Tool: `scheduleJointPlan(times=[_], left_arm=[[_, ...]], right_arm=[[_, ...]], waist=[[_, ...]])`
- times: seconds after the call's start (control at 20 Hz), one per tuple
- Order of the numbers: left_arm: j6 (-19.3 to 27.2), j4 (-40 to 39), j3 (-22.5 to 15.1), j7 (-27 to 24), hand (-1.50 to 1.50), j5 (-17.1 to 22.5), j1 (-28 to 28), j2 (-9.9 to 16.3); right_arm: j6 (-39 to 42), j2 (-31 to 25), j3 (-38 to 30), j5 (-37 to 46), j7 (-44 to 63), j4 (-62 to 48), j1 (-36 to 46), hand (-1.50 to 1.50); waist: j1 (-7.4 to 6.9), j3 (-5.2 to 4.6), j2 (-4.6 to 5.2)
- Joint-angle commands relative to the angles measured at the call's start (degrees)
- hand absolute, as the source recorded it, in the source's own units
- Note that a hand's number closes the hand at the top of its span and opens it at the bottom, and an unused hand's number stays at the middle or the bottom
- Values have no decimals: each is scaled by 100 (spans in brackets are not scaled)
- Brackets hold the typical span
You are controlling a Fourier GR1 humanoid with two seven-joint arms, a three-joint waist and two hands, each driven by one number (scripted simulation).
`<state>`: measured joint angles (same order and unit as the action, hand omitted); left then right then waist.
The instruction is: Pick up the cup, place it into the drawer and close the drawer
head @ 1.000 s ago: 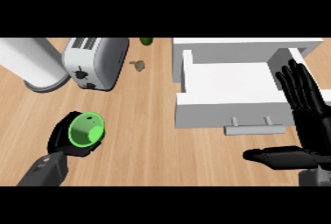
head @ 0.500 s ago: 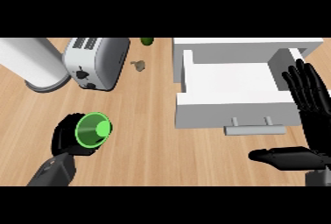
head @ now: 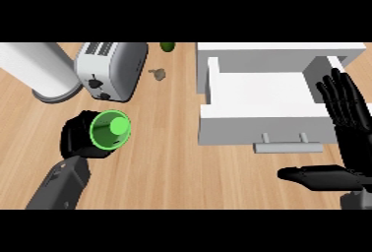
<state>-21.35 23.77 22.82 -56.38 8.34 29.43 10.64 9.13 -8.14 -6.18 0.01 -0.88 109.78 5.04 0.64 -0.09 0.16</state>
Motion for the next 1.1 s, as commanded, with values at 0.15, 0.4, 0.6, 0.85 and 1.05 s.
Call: scheduleJointPlan(times=[0.15,0.4,0.6,0.85,1.05], left_arm=[[-219,1155,-466,213,150,-20,272,-312],[506,2514,-844,1302,150,-31,516,-583],[1310,3192,-1412,2059,150,-37,864,-1044],[1775,3750,-1810,2903,150,-39,1242,-1056],[2187,3485,-1753,3645,150,-177,2229,-1059]], right_arm=[[109,-149,-291,-89,-244,-104,-202,-150],[80,20,-30,53,-205,42,-373,-150],[139,-160,-306,-226,58,71,-135,-150],[131,-125,-301,-187,-30,20,-89,-150],[333,-184,-301,-318,-2,378,-468,-150]], waist=[[-101,18,-50],[-157,21,-77],[-97,16,-64],[-55,11,-30],[18,11,-25]])
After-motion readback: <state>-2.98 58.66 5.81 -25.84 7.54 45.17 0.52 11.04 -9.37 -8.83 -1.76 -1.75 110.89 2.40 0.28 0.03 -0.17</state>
